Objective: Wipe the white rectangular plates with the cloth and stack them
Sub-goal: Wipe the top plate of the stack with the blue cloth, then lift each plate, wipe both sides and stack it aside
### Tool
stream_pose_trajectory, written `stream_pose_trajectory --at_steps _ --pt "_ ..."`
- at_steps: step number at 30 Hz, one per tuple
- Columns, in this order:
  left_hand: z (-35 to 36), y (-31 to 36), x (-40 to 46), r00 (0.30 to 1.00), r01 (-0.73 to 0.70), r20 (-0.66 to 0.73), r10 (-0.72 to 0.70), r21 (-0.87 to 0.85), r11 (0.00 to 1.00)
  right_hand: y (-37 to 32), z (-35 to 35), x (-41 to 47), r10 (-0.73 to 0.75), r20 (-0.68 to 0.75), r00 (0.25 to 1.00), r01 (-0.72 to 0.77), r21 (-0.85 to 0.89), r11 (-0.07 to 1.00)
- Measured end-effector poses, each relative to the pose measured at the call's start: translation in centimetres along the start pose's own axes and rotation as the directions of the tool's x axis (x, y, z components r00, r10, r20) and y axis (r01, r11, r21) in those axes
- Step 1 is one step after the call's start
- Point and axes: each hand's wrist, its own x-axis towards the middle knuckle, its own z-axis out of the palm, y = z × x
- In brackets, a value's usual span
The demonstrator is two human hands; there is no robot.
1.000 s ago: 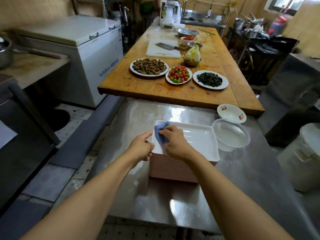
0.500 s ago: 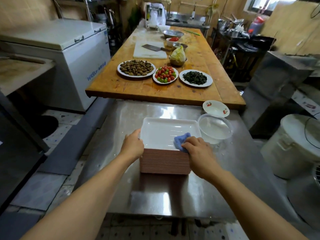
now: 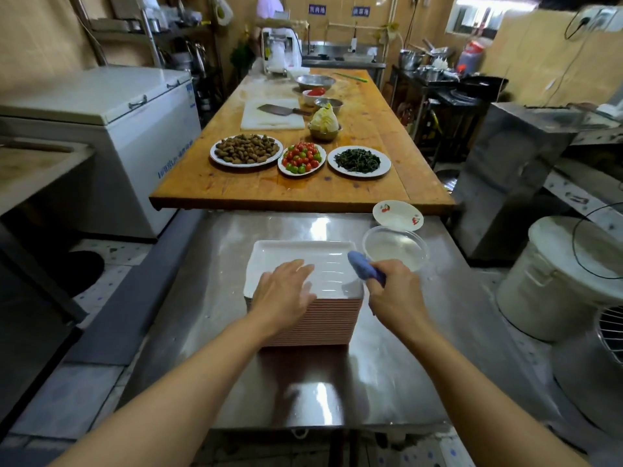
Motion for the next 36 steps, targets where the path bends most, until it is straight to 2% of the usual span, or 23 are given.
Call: stream_pose_trajectory --at_steps 3,11,15,21,24,27,30,33,36 --pt "1.5 0.5 0.1 0.995 -0.013 0.097 0.005 0.082 0.997 0.5 -0.3 -0.1 0.070 0.017 0.997 -0.071 0.062 0.996" --pt "1.6 1.1 -1.3 0.983 -0.078 -0.145 0.112 0.222 0.972 2.1 -0.6 -0.8 0.152 0.033 0.988 -0.155 0.137 0.978" --pt "0.6 1.2 -1.8 0.978 -0.085 -0.163 0.130 0.256 0.963 2.2 -1.0 -1.1 0.196 0.051 0.979 -0.202 0.176 0.963" --pt "-2.3 1.8 -1.8 0.958 -0.085 -0.255 0.130 0.179 0.980 1.1 -1.5 -1.4 0.214 0.055 0.975 -0.220 0.318 0.922" --pt "-4.5 2.4 -1.6 0.939 -0.095 -0.320 0.124 0.106 0.990 -0.2 -2.3 -1.3 0.218 -0.047 0.975 -0.185 0.374 0.909" --pt "-6.4 2.7 -2.0 0.932 -0.063 -0.361 0.024 -0.098 0.993 -2.2 -3.3 -0.8 0.182 -0.152 0.971 -0.108 0.403 0.909" --pt "-8.7 2.8 -3.3 0.919 -0.045 -0.367 -0.146 -0.465 0.884 -5.1 -3.7 -0.5 0.135 -0.231 0.963 -0.003 0.494 0.869" --pt "-10.5 2.2 -5.1 0.918 0.023 -0.237 -0.317 -0.768 0.641 -8.2 -3.3 -0.1 0.022 -0.308 0.951 0.135 0.479 0.867" --pt "-11.3 1.8 -6.9 0.935 0.068 -0.075 -0.345 -0.921 0.383 -11.4 -2.4 0.3 -0.171 -0.344 0.923 0.303 0.378 0.875"
